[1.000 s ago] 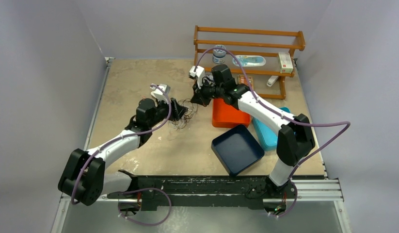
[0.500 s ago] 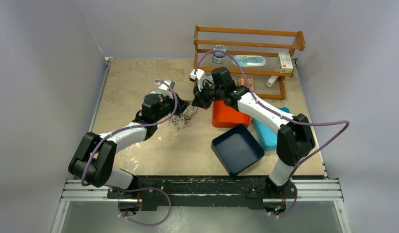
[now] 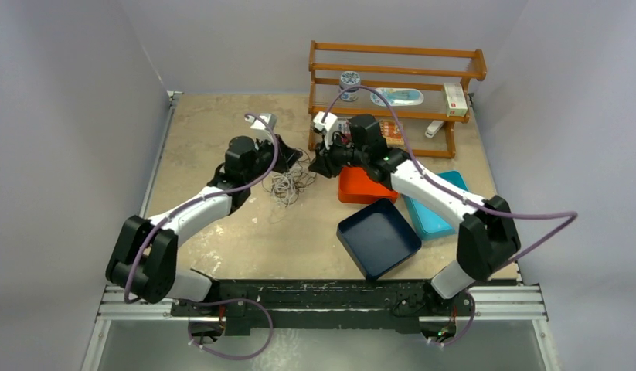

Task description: Untangle the cables

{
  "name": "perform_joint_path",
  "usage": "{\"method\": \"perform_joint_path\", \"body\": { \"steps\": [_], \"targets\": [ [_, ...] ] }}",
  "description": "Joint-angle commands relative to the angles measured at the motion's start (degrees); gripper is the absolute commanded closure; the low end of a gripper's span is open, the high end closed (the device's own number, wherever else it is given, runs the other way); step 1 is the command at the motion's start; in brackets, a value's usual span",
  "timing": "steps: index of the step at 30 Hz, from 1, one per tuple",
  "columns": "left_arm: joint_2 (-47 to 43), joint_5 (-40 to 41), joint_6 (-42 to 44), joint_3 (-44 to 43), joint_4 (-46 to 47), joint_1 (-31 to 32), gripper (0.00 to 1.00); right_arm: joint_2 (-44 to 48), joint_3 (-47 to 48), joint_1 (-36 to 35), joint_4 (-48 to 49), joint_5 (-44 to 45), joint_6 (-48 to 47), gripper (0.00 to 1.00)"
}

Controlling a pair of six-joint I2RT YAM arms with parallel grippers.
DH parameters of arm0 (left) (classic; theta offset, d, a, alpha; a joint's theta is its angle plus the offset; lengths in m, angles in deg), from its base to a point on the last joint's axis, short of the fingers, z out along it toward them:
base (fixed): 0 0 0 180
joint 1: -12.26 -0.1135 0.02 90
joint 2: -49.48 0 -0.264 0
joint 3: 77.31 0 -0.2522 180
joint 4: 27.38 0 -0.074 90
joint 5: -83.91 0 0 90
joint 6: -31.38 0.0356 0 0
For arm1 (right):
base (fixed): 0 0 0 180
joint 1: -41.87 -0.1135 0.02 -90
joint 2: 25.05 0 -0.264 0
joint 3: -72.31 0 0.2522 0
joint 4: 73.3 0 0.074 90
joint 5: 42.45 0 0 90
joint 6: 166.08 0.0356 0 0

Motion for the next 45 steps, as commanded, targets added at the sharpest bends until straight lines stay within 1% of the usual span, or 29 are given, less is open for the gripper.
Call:
{"method": "perform_joint_path", "body": {
  "steps": [1,5,8,10,13,14,16,18,21,25,29,31,38,45],
  "targets": [
    [-5.62,3.67,-0.82,-4.85,-5.93,-0.06,1.0,7.66,-4.49,-0.17,10.43,2.69,2.46,0.64],
    [-8.42,5.8,-0.76,-7.44,-11.47,-0.01,1.0,14.0,-11.28,-0.16,19.41,7.46,5.07,0.47],
    [-9.44,7.66,0.03,-10.82,-17.36,-0.02,1.0,19.14,-17.9,-0.15,26.84,12.11,7.08,0.38],
    [-10.05,8.9,0.74,-13.05,-20.28,-0.01,1.0,21.18,-20.88,-0.2,30.99,15.36,8.42,0.35],
    [-11.32,10.74,1.15,-15.33,-23.56,-0.06,1.0,22.67,-24.68,-0.18,35.66,18.14,8.65,0.34],
    [-11.67,11.39,1.29,-16.11,-24.74,-0.03,1.0,22.98,-26.05,-0.17,37.95,18.43,9.06,0.34],
    [-11.81,12.87,1.51,-18.31,-27.29,-0.01,1.0,23.59,-27.21,-0.18,39.74,17.26,9.23,0.3],
    [-11.72,14.25,1.64,-20.35,-30.32,-0.05,1.0,23.51,-26.5,-0.21,38.36,15.72,8.57,0.28],
    [-11.77,14.48,1.7,-22.42,-32.5,-0.08,1.0,22.64,-25.6,-0.22,37.4,13.52,6.44,0.27],
    [-11.45,14.52,1.84,-25.9,-34.76,-0.04,1.0,21.42,-26.98,-0.19,42.54,9.8,5.18,0.27],
    [-10.53,14.67,3.15,-31.13,-38.43,-0.03,1.0,19.96,-27.75,-0.19,47.56,6.75,4.77,0.21],
    [-10.18,14.67,3.49,-33.08,-39.36,-0.02,1.0,18.96,-27.51,-0.19,50.24,5.07,4.41,0.2],
    [-8.26,13.56,4.46,-39.76,-42.11,-0.05,1.0,12.69,-23.03,-0.24,55.34,-3.25,3.67,0.17],
    [-7.34,13.06,6.22,-44.23,-44.76,-0.04,1.0,4.21,-13.71,-0.37,55.12,-5.18,1.6,0.14]
  ]
}}
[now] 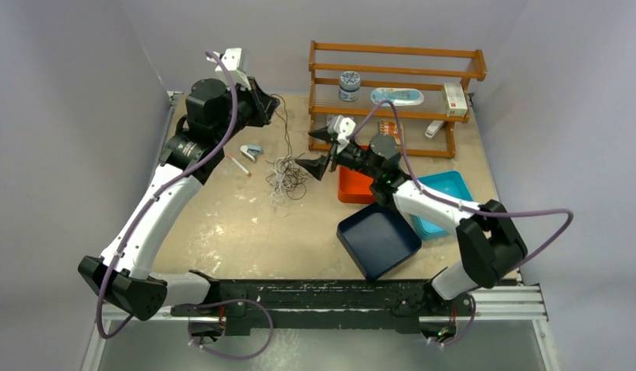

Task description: Untangle the cables

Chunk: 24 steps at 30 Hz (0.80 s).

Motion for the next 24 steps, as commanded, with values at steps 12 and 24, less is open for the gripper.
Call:
{"method": "perform_joint_path", "body": {
  "steps": [12,24],
  "targets": [
    [1.54,0.97,4.98,-14.26,-4.7,-0.07,1.0,-19.11,26.07,-2.01,3.61,-9.19,-0.15,0.18],
    [4.9,10.25,6.23,-29.98,-6.37,-0.08,1.0,-29.56,30.21,-4.06,1.72,-8.24,0.88,0.51]
  ]
}}
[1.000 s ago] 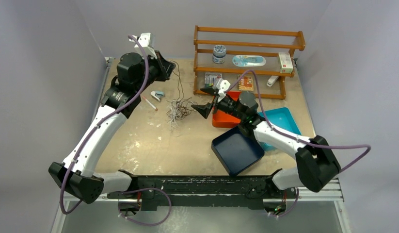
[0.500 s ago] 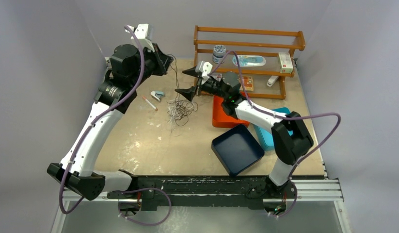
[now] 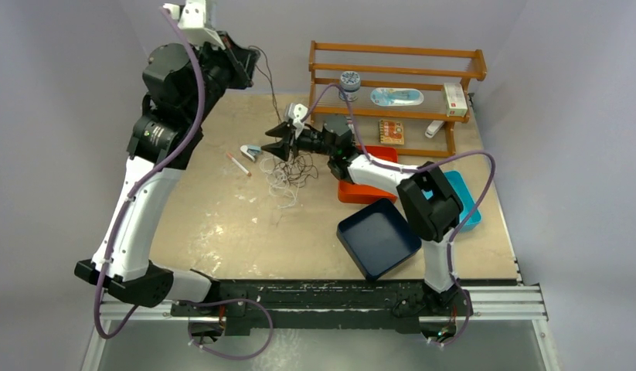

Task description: Untangle the cables

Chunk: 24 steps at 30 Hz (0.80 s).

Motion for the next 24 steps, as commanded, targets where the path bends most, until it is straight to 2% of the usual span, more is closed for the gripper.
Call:
{"method": "perform_joint_path", "body": {
  "steps": [1,9,24],
  "targets": [
    [0.04,6.91,1.34,-6.6,1.56,-0.16,1.0,-0.88,0.22,-0.76,1.31,-0.06,0.22,0.51],
    [1.43,18.05,3.75,-14.32,2.49,-0.16,1.0,-5.08,-3.19,-1.83,4.35,-0.55,2.2,0.5],
    [8.19,21.96,7.9,-28.64,4.17,-0.12,1.0,-12.82,-7.96,-2.35,8.5,0.15,5.32,0.49]
  ]
}}
